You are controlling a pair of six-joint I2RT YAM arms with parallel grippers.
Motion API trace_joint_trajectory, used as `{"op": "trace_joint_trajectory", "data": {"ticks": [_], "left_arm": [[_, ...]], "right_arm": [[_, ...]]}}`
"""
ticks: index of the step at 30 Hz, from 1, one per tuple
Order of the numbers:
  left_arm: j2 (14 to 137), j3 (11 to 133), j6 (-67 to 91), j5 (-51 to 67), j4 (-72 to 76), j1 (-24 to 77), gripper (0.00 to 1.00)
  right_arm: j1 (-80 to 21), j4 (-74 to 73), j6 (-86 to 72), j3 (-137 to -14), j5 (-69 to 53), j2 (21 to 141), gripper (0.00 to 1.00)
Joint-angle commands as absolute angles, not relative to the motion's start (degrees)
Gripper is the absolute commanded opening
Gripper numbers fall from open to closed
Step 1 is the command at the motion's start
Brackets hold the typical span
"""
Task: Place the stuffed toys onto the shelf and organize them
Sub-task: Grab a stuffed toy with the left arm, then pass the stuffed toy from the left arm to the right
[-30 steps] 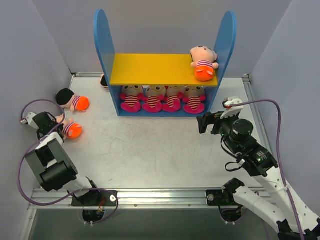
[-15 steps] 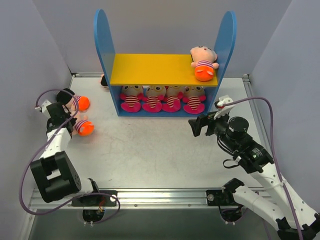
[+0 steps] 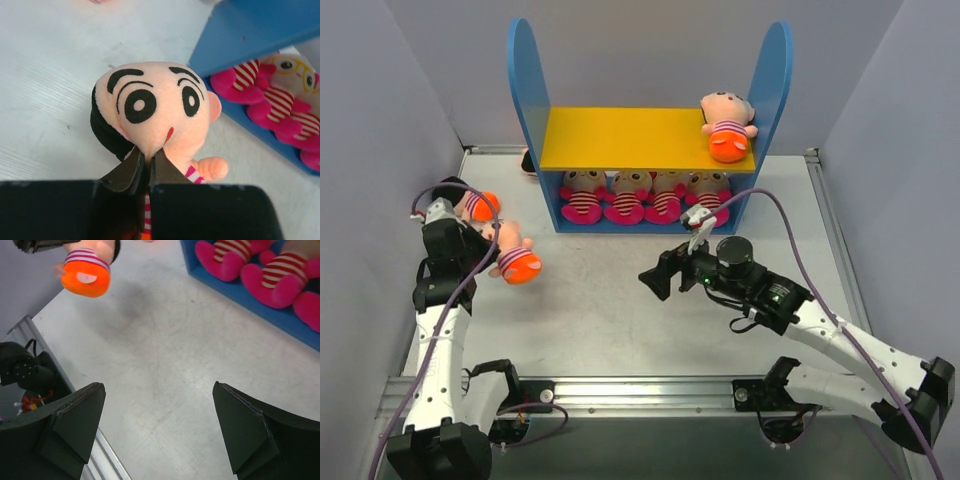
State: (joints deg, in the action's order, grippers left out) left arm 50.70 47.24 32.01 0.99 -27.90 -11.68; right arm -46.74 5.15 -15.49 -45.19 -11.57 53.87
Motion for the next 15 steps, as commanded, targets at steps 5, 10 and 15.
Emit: {"op": "trace_joint_trajectory", "data": {"ticks": [5,10,15], "left_arm": [[44.8,46.0,33.1,7.4,-36.2,-4.1,0.02],[43.9,47.2,34.2,8.0,-37.7,1.6,0.03],[43.7,48.3,33.8,7.9,-39.4,5.1,0.02]], "right_arm": [[-61.7,17.0,-17.8,-48.6,-1.4,64.7,0.92],[-67.4,19.3,-16.1,-53.5,-0.2,73.5,0.89],[-70.7,20.0,-9.9,-58.4,-0.5,79.4,0.89]]}}
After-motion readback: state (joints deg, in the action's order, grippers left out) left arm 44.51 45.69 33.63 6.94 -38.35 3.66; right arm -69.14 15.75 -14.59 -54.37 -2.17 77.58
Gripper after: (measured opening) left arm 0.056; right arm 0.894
